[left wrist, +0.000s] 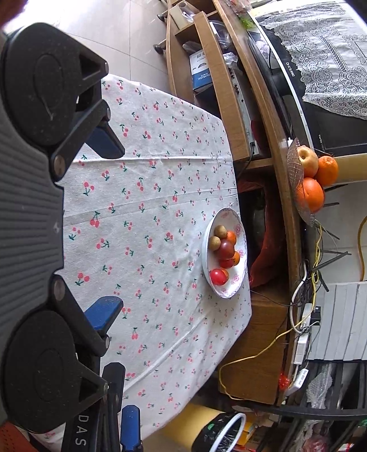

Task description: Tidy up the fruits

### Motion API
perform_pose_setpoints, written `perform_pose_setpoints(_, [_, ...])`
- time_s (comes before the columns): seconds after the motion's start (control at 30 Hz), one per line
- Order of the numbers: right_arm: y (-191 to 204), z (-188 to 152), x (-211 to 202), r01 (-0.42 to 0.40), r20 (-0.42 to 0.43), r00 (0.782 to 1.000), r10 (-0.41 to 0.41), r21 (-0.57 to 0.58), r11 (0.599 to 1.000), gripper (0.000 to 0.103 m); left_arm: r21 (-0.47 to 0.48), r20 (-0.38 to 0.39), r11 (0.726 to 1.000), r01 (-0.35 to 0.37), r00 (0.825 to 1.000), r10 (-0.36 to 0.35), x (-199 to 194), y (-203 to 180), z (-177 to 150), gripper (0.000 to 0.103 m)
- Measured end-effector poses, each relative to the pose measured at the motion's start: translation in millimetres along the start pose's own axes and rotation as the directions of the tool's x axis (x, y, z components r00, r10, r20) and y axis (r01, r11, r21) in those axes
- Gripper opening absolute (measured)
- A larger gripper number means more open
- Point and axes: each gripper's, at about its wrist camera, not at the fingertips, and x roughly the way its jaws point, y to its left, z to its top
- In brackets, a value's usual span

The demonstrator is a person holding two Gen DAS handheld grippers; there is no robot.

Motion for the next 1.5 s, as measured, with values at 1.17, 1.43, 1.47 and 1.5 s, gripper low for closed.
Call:
perform_pose_setpoints(1.17, [-2.3,-15.9,-3.2,0.022,-0.059,0.998,-0.021,0.022,1.0,0.059,-0.006,-0.03,1.0,0.014,0.999,-0.014,-8.2,-5.3,-16.7,0.103])
perform_pose_setpoints(1.43, [-2.1,-15.7,-3.3,0.023,-0.061,0.998,-0.021,0.023,0.999,0.059,-0.003,-0.029,1.0,0.011,1.0,-0.011,-7.6,-5.0,-16.8,0.103])
perform_pose_setpoints(1.47, [-2.1,-15.8,-3.1,0.023,-0.061,0.998,-0.021,0.023,0.999,0.059,-0.003,-0.029,1.0,0.011,1.0,-0.011,-7.7,-5.1,-16.7,0.103])
perform_pose_setpoints(1.5, [-2.0,-16.0,-3.1,0.023,-0.061,0.998,-0.022,0.023,0.999,0.059,-0.003,-0.029,1.0,0.01,1.0,-0.01,-7.4,-5.0,-16.4,0.103])
